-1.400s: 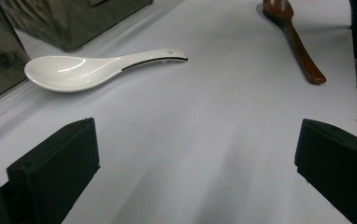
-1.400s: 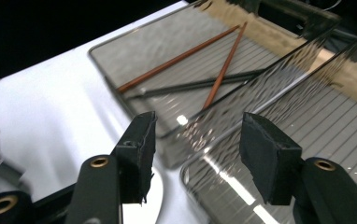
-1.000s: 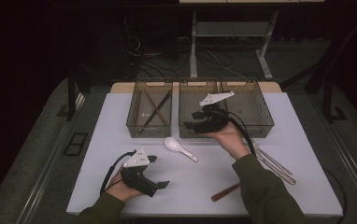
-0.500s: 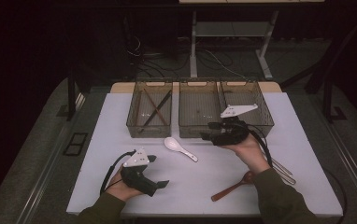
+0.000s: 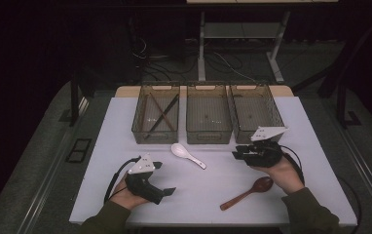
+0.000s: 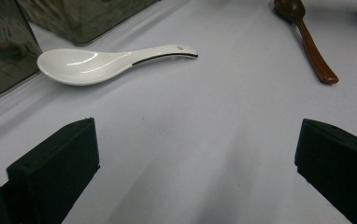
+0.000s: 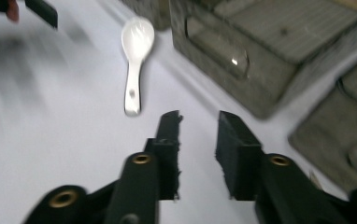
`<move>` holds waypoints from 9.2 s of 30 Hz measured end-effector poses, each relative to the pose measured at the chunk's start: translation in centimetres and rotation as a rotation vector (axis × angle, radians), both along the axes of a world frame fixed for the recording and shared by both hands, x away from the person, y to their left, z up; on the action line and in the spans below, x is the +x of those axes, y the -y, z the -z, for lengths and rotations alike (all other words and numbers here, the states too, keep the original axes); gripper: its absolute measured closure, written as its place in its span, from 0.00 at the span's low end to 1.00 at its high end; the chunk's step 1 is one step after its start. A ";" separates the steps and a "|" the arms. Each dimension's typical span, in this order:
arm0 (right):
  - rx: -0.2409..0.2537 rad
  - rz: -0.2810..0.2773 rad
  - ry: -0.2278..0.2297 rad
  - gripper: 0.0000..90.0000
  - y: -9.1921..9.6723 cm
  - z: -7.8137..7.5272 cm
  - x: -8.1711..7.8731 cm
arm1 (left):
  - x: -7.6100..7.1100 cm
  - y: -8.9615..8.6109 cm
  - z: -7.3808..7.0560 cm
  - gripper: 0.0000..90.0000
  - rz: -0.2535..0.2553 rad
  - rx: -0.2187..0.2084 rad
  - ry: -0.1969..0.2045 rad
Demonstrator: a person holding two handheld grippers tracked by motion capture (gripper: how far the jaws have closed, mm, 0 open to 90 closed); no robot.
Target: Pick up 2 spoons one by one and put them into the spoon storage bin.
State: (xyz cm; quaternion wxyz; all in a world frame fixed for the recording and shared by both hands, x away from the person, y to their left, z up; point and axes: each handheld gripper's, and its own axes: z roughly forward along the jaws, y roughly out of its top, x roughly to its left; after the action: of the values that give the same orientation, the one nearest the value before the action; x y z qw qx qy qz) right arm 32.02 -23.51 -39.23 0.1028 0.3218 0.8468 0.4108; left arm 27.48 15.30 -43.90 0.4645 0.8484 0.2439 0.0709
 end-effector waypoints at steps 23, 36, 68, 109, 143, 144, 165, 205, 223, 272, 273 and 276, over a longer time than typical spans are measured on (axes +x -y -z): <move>-0.163 0.044 -0.121 1.00 5.5 4.0 -2.4 | -0.2 0.1 -0.1 0.00 0.003 0.009 0.007; -0.185 0.060 -0.130 1.00 7.0 4.1 -3.5 | -0.2 0.2 -0.1 0.00 0.006 0.012 0.011; -0.123 0.004 -0.195 0.55 7.9 4.4 -6.3 | -0.2 0.3 -0.1 0.00 0.004 0.022 0.010; -0.077 -0.110 -0.154 0.93 7.5 4.0 -6.6 | -0.3 0.4 0.0 0.00 0.010 0.026 0.011; -0.027 0.041 -0.071 0.93 7.1 2.3 -4.8 | -0.2 0.4 0.0 0.00 0.013 0.028 0.009; -0.023 0.043 -0.068 0.93 7.1 2.2 -4.7 | -0.2 0.4 0.0 0.00 0.013 0.028 0.009; 0.056 0.098 -0.017 0.93 6.7 -0.5 -2.7 | -0.2 0.5 0.1 0.00 0.015 0.038 0.010; 0.056 0.276 0.060 0.93 -0.8 -2.6 5.8 | -0.2 0.6 0.2 0.00 0.013 0.013 -0.001; -0.021 0.305 0.052 0.92 -4.0 -1.1 8.0 | -0.2 0.6 0.2 0.00 0.020 0.010 0.003; 0.132 0.127 0.028 0.21 3.0 1.8 -2.5 | -0.2 0.5 -0.1 0.03 0.012 0.041 0.012; 0.132 0.126 0.024 0.21 3.2 2.1 -2.9 | -0.2 0.4 -0.1 0.04 0.006 0.041 0.012; 0.095 0.100 0.027 0.21 3.9 3.3 -4.0 | -0.2 0.3 -0.3 0.07 -0.006 0.038 0.010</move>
State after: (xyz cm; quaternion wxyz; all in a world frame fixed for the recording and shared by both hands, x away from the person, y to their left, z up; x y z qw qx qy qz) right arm 27.98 -27.40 -42.49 0.1192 0.3624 0.8077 0.4495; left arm 27.32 14.99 -43.65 0.4492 0.8559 0.2430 0.0810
